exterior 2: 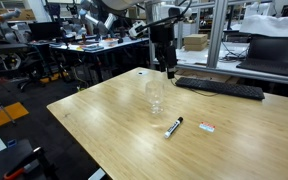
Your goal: Take the black marker out of the glass
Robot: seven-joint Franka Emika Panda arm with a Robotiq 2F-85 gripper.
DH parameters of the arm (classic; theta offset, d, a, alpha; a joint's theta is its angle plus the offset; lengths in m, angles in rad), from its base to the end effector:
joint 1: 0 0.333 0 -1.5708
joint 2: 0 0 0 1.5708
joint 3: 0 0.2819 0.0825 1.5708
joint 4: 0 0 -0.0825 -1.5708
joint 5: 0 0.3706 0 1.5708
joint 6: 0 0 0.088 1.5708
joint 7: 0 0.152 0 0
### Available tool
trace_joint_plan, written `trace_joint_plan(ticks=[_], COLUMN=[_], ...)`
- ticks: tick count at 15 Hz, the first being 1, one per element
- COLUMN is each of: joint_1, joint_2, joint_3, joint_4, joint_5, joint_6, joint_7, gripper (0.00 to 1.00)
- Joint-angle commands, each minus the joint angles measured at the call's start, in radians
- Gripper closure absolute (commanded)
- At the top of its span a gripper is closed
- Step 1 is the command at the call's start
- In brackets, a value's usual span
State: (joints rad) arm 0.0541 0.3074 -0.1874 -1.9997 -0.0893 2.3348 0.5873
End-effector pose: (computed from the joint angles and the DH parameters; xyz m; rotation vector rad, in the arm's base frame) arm 0.5810 -0.0823 0.2430 2.8701 -0.9675 0.0881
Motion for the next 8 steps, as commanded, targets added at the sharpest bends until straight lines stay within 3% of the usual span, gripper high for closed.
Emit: trace_joint_plan(ticks=[1,8], joint_1=[-0.011,-0.008], joint_2=[-0.055,-0.107], joint_3=[0.013,0.017], joint_4=[-0.067,-0.139], joint_5=[0.002,-0.017], joint_6=[0.06,0.096], joint_7=[0.034,0.09], gripper=[0.0,0.0])
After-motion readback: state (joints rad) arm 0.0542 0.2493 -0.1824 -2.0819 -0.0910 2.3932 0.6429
